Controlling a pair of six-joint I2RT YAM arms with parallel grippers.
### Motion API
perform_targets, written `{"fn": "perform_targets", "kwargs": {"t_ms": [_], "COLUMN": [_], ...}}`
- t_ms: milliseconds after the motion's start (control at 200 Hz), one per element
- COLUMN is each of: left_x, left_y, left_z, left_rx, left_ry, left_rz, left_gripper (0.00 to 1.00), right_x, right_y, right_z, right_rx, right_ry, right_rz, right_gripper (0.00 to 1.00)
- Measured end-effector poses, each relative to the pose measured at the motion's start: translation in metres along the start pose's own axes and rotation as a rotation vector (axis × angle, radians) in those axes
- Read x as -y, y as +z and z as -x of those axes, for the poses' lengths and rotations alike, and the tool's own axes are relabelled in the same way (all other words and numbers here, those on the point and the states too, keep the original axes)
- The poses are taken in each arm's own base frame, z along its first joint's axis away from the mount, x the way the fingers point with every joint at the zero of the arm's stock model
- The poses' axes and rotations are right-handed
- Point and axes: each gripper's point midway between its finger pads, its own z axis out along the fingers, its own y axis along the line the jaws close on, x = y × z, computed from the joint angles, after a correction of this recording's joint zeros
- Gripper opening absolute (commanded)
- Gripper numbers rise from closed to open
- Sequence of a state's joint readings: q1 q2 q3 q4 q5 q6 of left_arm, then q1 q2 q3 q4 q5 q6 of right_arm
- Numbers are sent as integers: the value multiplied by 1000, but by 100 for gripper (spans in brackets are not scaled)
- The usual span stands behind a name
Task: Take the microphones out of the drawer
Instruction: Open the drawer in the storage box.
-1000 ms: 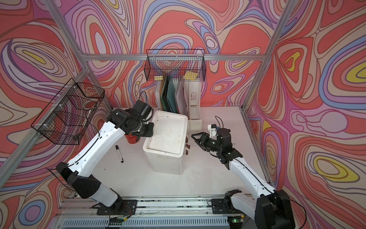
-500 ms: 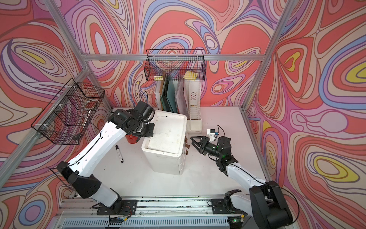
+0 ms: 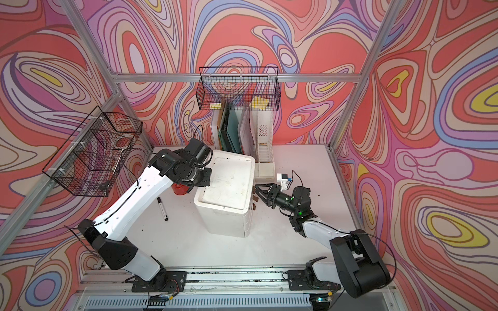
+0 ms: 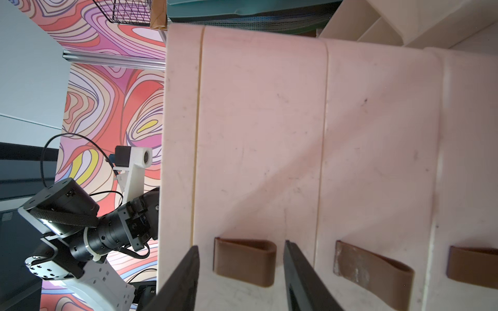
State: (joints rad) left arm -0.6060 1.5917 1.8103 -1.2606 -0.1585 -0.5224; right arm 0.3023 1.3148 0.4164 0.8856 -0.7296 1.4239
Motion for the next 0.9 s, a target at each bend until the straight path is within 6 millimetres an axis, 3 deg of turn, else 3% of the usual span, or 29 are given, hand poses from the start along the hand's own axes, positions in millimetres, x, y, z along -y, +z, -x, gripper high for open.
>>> {"fn": "perform_targets", "kwargs": {"t_ms": [210,431,536,896], "left_x": [0,-1,-1,-2], "left_y": [0,0,0,0], "left_z": [0,0,0,1], "left_rx": [8,13,15,21], "left_ry": [1,-6,-6,-9], "left_rz": [15,24,27,38], "left_gripper": [0,0,0,0], "right_x": [2,15,17,16], "right_y": [4,7,7,3], "right_z": [-3,-3,-2,0], "right_rx": [-5,2,10,38], "right_ry": [9,57,76,54], "right_rz": [24,69,96,98], "right_gripper": [36,16,0,0]}}
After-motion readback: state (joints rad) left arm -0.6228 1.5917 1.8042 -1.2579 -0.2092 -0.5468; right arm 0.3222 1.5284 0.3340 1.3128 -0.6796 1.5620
